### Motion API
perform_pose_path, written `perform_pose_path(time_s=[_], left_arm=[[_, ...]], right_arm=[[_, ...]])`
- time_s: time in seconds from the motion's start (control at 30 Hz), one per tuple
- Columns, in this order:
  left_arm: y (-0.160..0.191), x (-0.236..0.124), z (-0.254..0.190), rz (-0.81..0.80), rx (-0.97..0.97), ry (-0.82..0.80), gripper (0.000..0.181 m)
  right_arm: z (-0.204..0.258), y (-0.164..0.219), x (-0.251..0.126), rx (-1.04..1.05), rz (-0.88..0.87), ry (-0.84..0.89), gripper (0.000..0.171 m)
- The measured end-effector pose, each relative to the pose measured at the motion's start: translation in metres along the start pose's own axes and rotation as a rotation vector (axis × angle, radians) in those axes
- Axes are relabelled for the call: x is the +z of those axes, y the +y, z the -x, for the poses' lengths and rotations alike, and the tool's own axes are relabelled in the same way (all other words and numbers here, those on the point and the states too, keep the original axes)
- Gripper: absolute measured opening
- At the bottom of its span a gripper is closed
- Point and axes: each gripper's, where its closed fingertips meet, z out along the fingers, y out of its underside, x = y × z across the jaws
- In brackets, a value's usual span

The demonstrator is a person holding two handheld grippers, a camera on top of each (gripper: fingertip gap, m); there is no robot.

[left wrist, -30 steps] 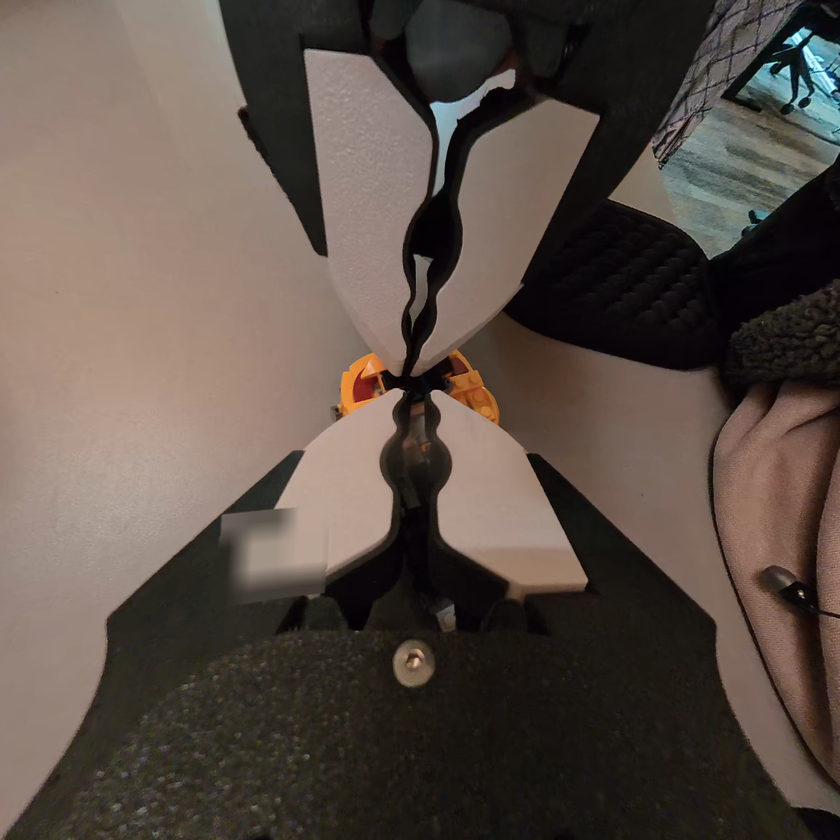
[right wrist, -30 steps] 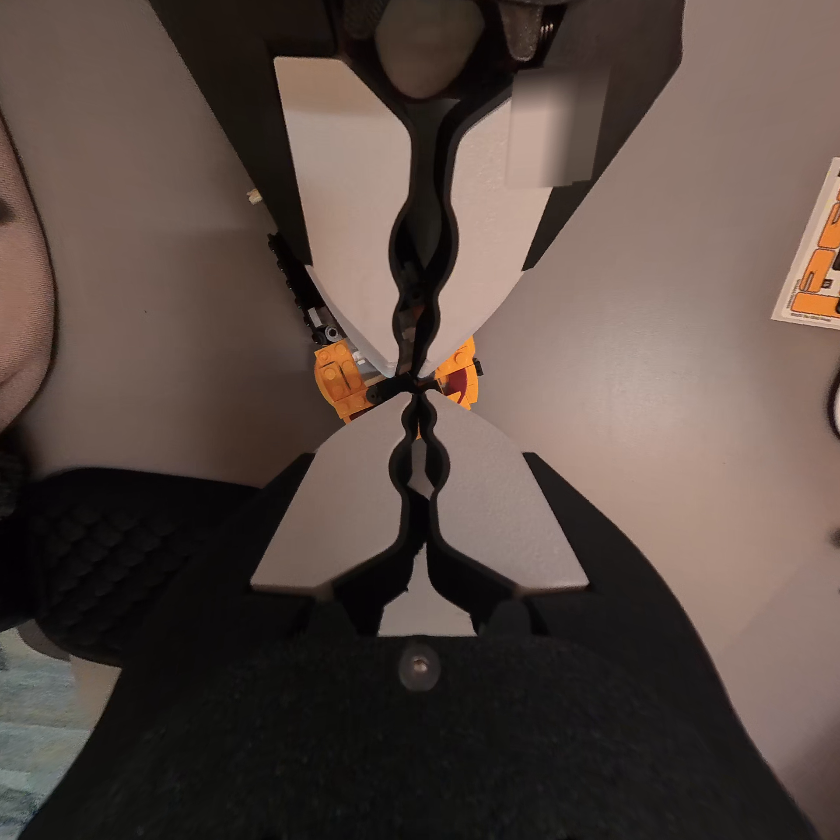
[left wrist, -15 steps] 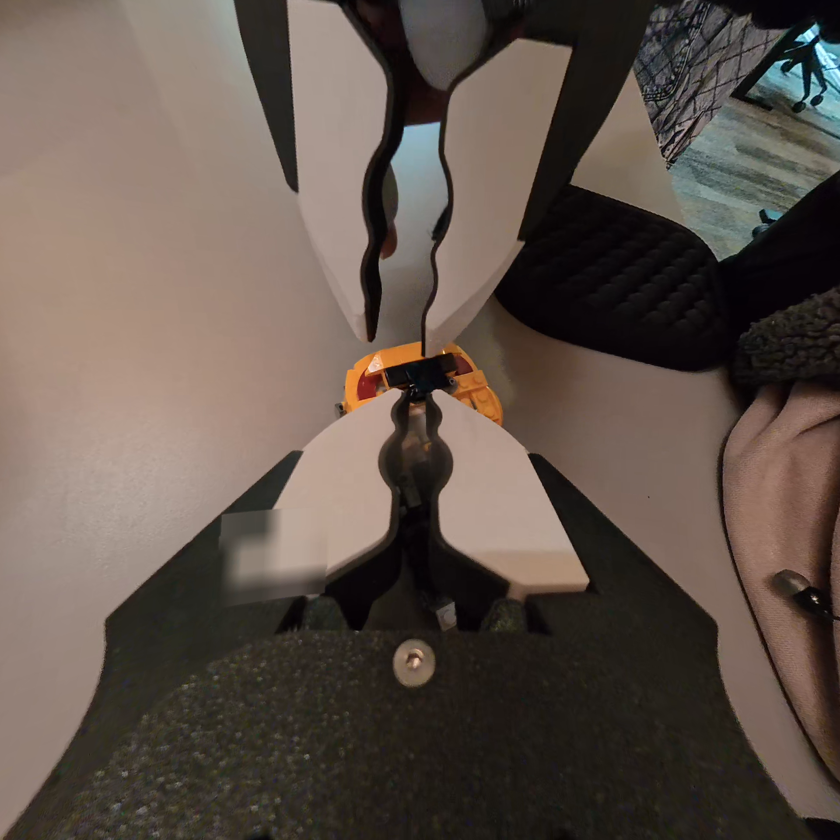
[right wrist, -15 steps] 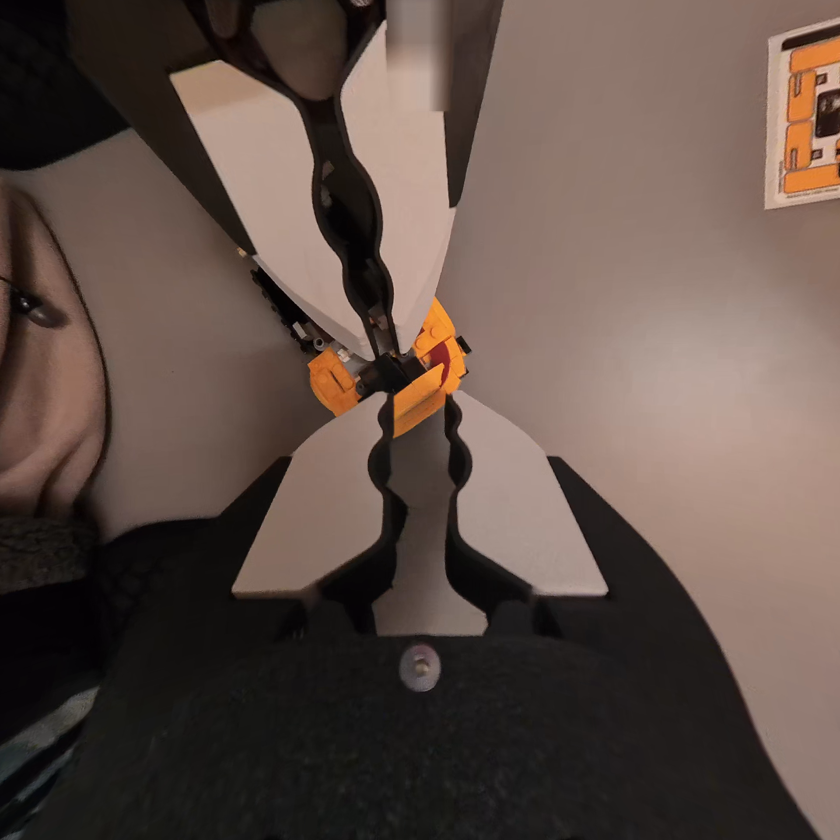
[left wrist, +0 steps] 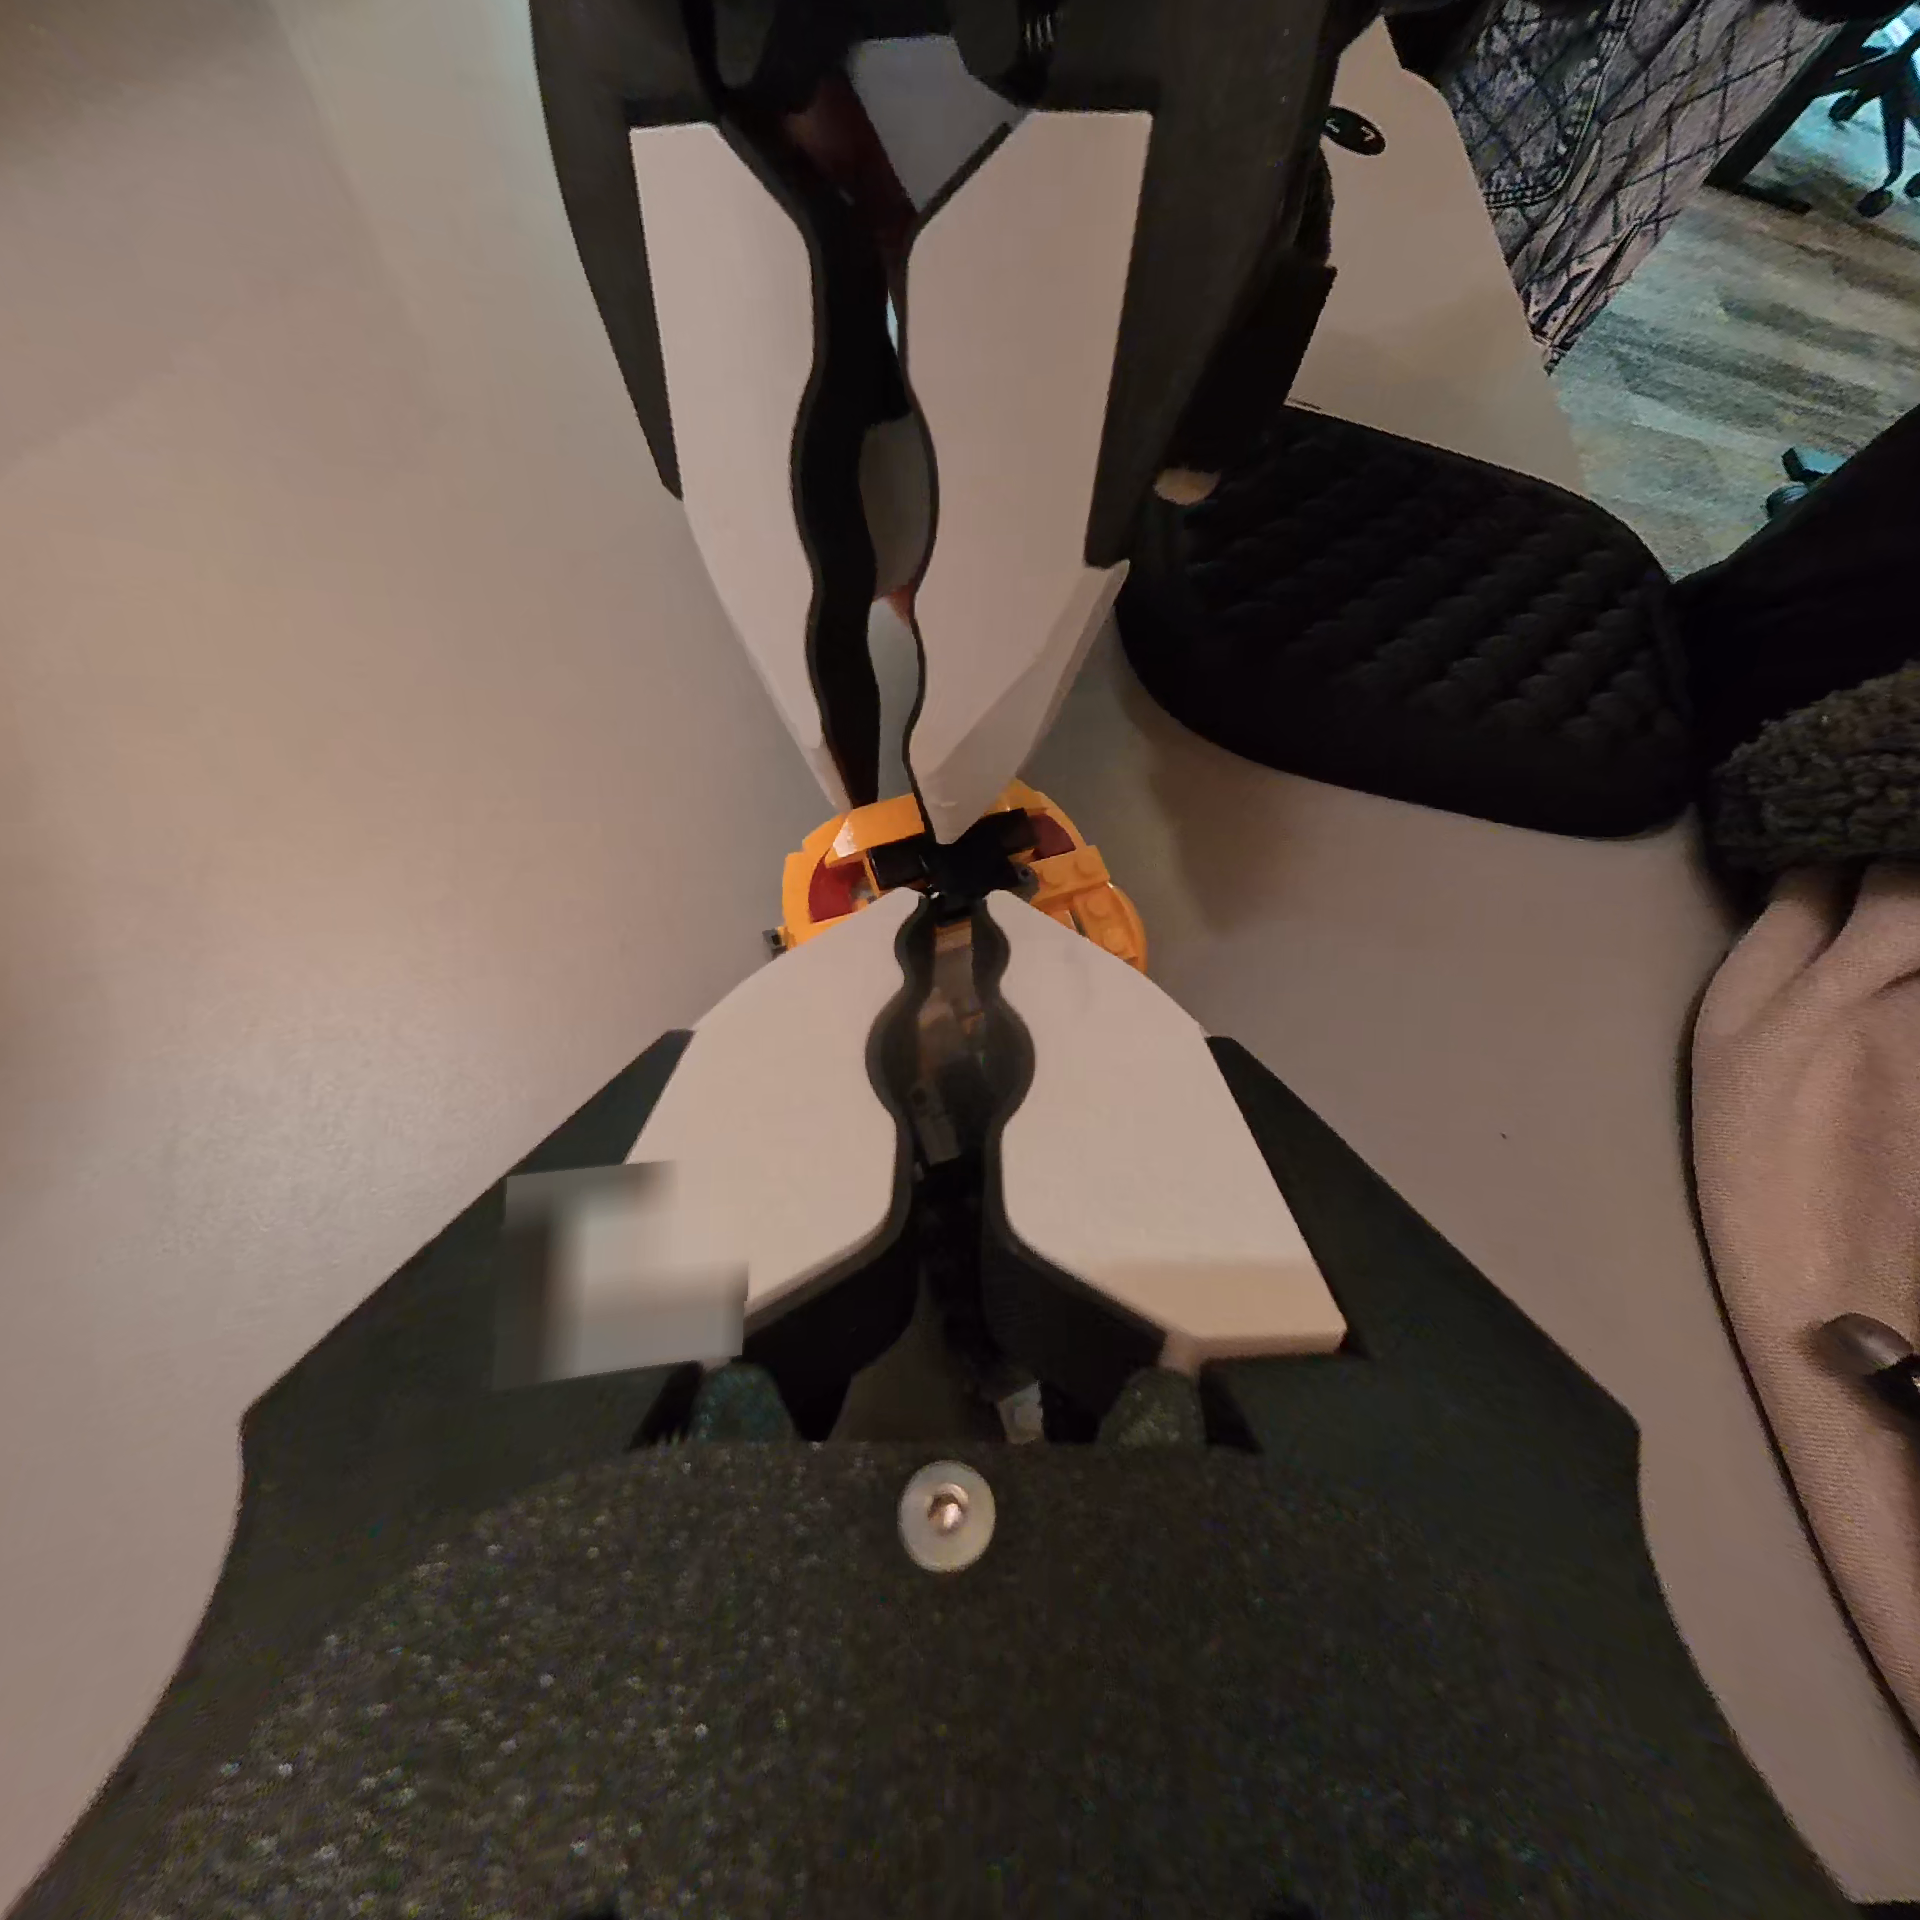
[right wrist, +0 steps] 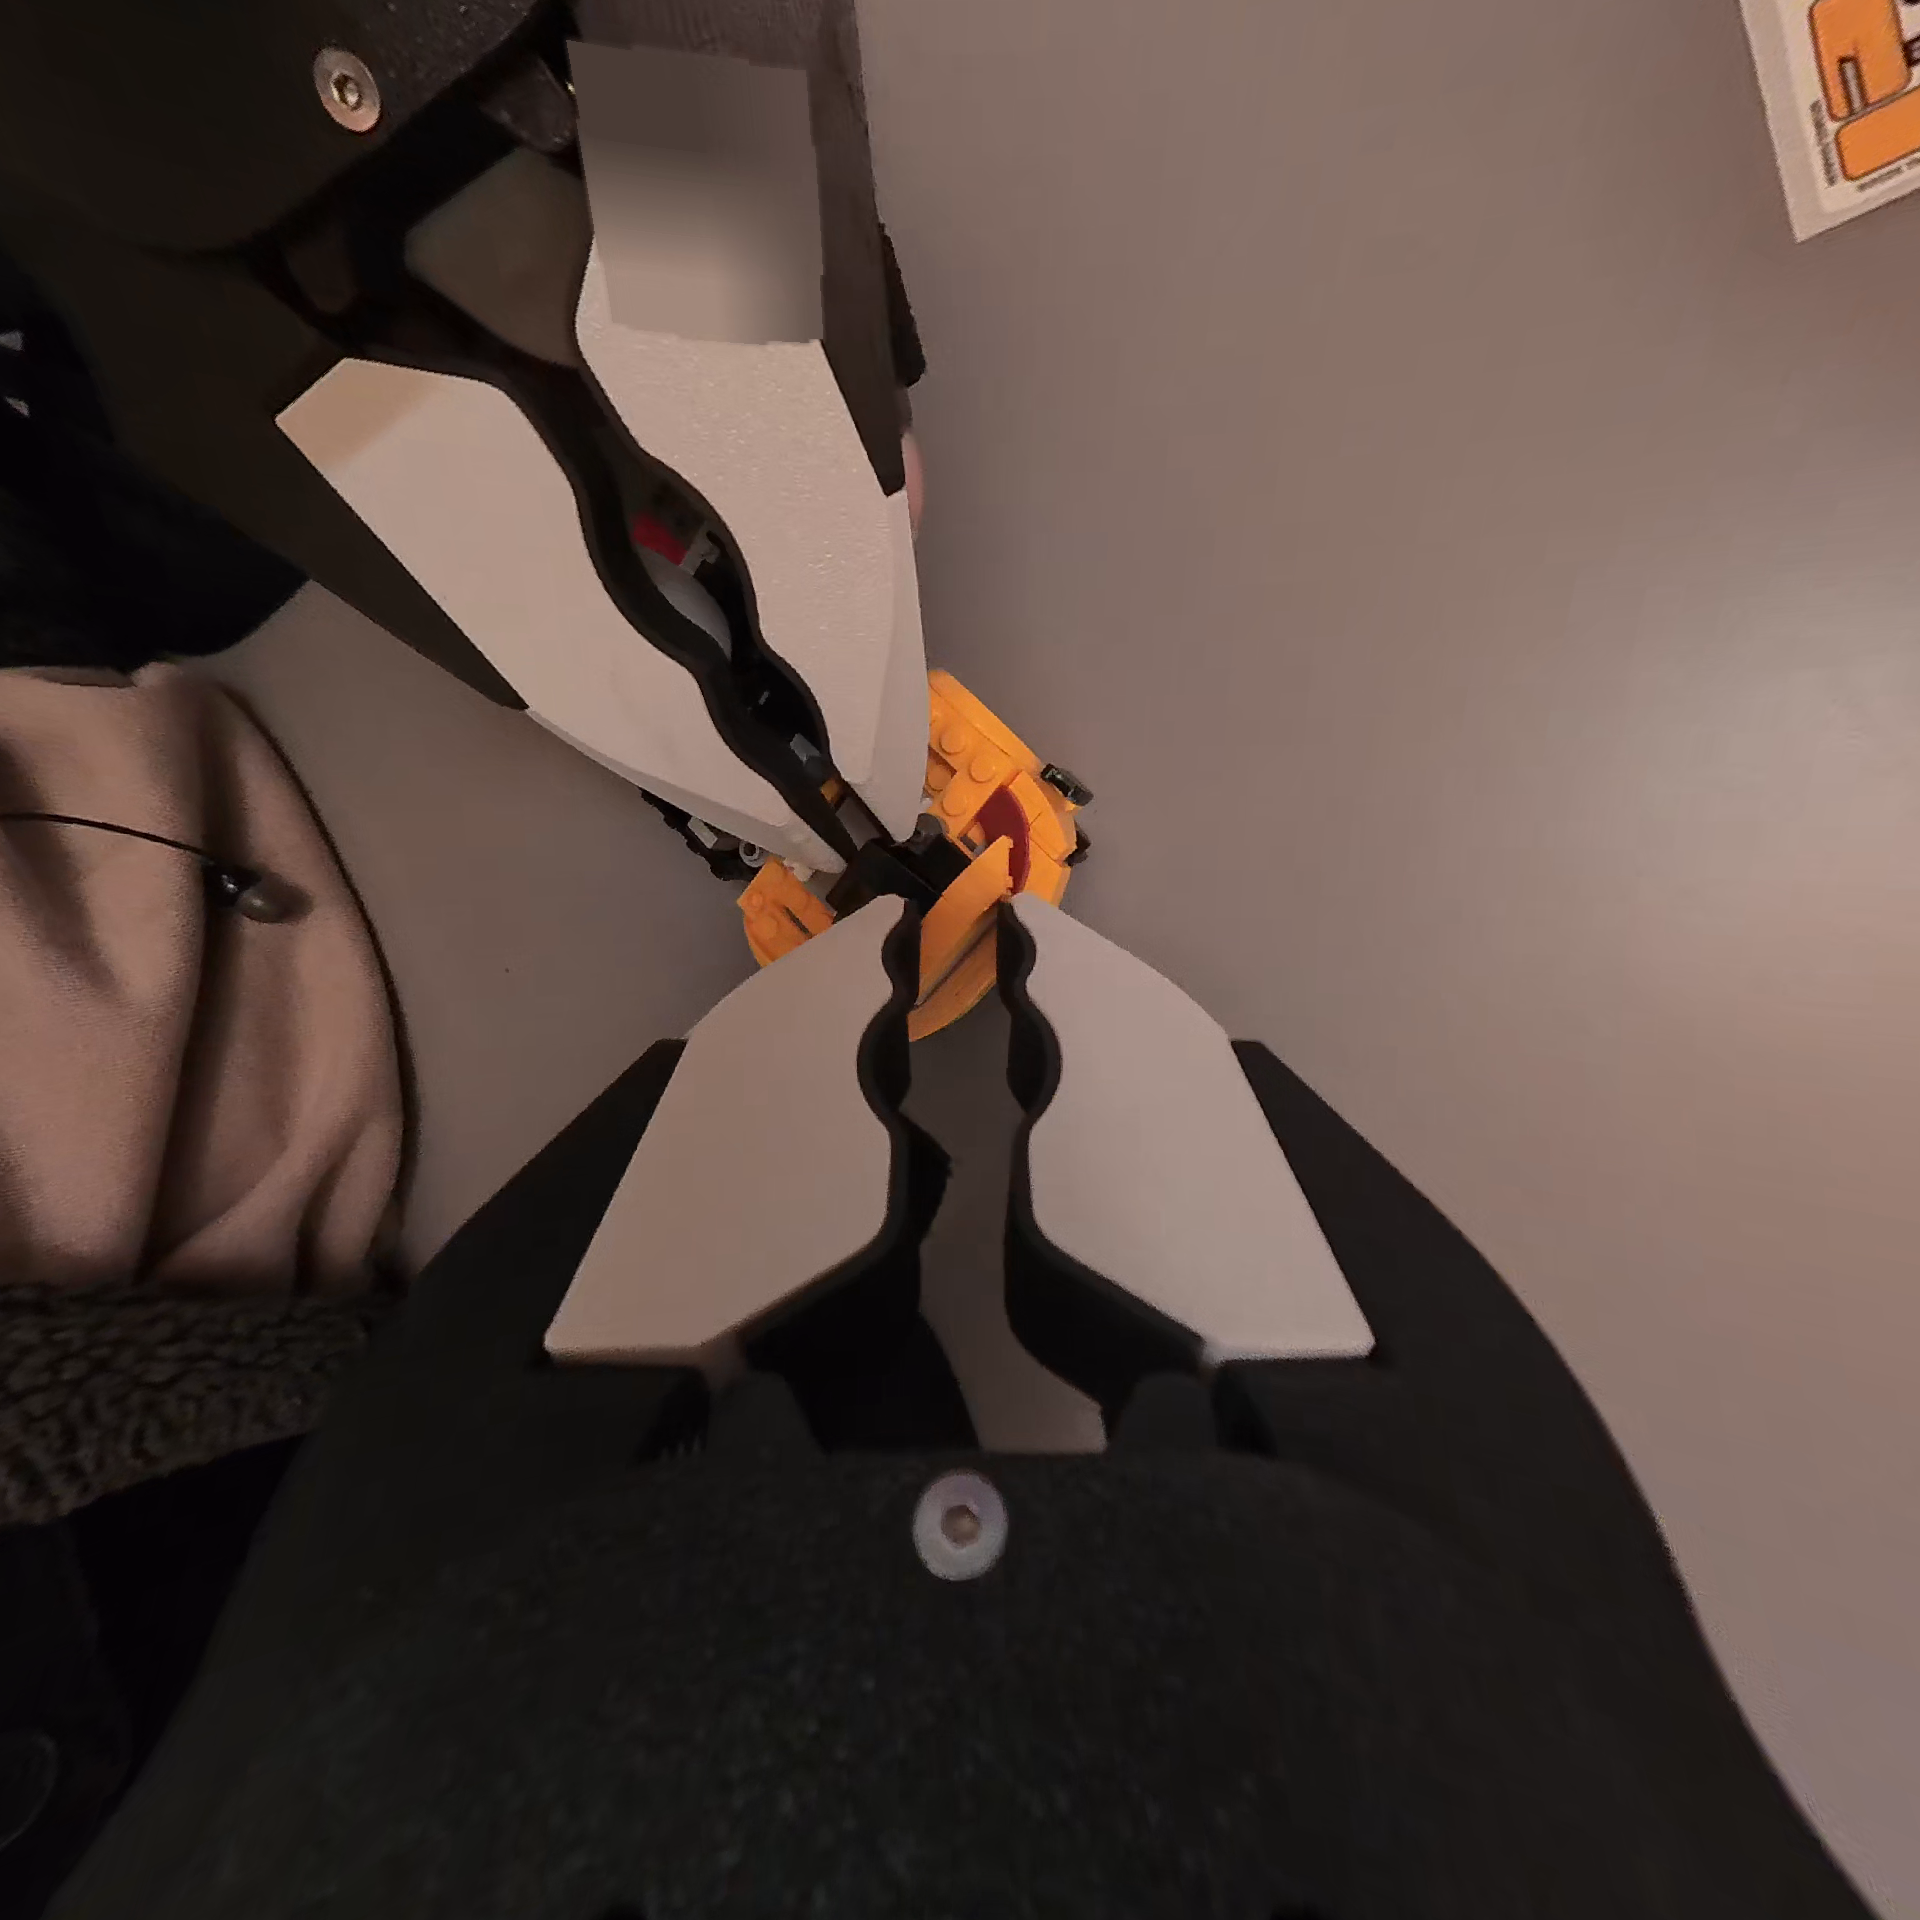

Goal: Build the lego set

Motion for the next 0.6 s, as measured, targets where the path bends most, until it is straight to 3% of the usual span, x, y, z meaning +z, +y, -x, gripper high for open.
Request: perform_pose_path(time_s=[0.6], left_arm=[[-0.0002,0.0017,0.0007,-0.009,-0.001,-0.009,0.005]], right_arm=[[0.0001,0.0021,-0.0002,0.190,-0.038,-0.141,0.011]])
